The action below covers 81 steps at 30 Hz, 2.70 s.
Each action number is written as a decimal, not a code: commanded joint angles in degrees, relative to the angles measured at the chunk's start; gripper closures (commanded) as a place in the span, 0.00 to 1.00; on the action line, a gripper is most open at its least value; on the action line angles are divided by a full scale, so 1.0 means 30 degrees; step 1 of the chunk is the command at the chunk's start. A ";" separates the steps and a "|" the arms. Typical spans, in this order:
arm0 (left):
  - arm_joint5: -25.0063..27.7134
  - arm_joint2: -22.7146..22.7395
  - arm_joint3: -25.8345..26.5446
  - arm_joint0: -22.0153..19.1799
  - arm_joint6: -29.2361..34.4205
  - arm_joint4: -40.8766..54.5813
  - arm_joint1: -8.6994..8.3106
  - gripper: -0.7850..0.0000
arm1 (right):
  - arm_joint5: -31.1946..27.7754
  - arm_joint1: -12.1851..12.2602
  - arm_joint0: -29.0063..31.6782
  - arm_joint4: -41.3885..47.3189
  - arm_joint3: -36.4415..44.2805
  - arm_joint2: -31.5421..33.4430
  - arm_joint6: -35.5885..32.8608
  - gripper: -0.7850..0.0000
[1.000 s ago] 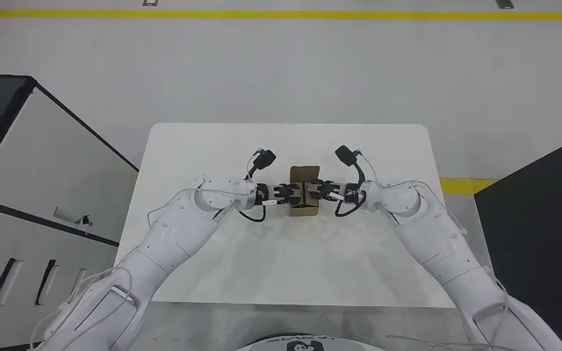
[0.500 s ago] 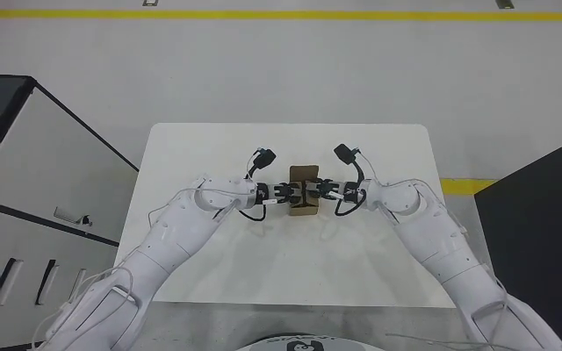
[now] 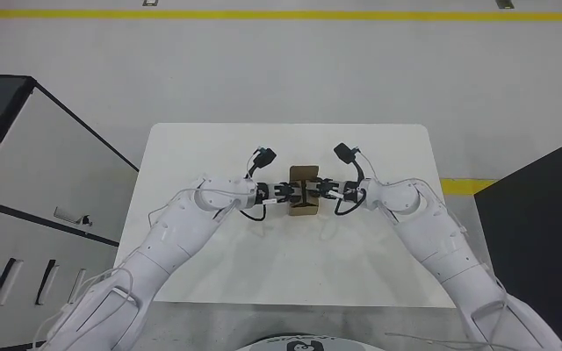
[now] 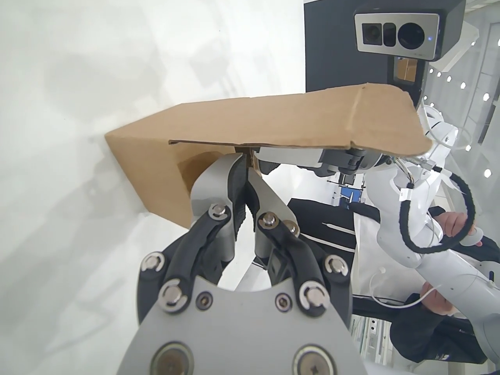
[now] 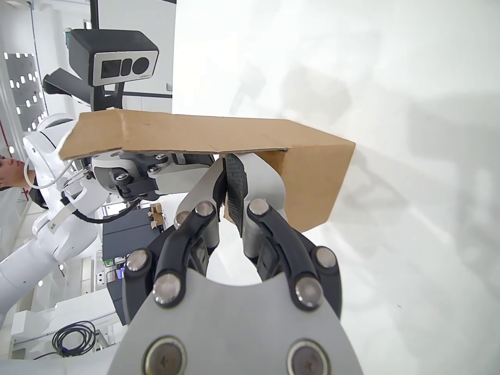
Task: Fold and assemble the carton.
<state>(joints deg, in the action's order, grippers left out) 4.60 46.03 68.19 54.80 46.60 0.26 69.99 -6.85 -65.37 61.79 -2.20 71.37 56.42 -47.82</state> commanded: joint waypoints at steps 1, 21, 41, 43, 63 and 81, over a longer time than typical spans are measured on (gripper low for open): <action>-0.0110 -0.0048 -0.0114 -0.0022 0.0059 -0.0044 0.0035 1.00 | 0.0210 -0.0025 -0.0035 -0.0126 -0.0175 -0.0101 -0.0032 1.00; 0.0158 0.0362 -0.0090 0.0117 0.0193 -0.0246 0.0100 1.00 | 0.0269 -0.0127 -0.0063 -0.0090 -0.0189 -0.0128 0.0035 1.00; 0.0378 0.0861 0.0322 0.0563 0.0252 -0.0387 0.0065 1.00 | 0.0271 -0.0085 0.0330 -0.0160 0.0463 0.0203 0.0202 1.00; 0.0254 0.0843 0.0239 0.0615 0.0361 -0.0432 0.0067 1.00 | 0.0342 -0.0079 0.0410 -0.0222 0.0503 0.0198 0.0198 1.00; 0.0232 0.1178 0.0499 0.0931 0.0405 -0.0568 0.0057 1.00 | 0.0569 -0.0123 0.0617 -0.0344 0.0461 0.0226 0.0411 1.00; -0.0008 0.1405 0.0764 0.1188 0.0270 -0.0806 0.0049 1.00 | 0.1079 -0.0188 0.0678 -0.0443 0.0689 0.0115 0.0338 1.00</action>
<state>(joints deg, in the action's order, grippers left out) 4.58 50.22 70.46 58.35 47.41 -2.16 70.13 -3.72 -65.92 63.84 -3.49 73.37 56.79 -46.82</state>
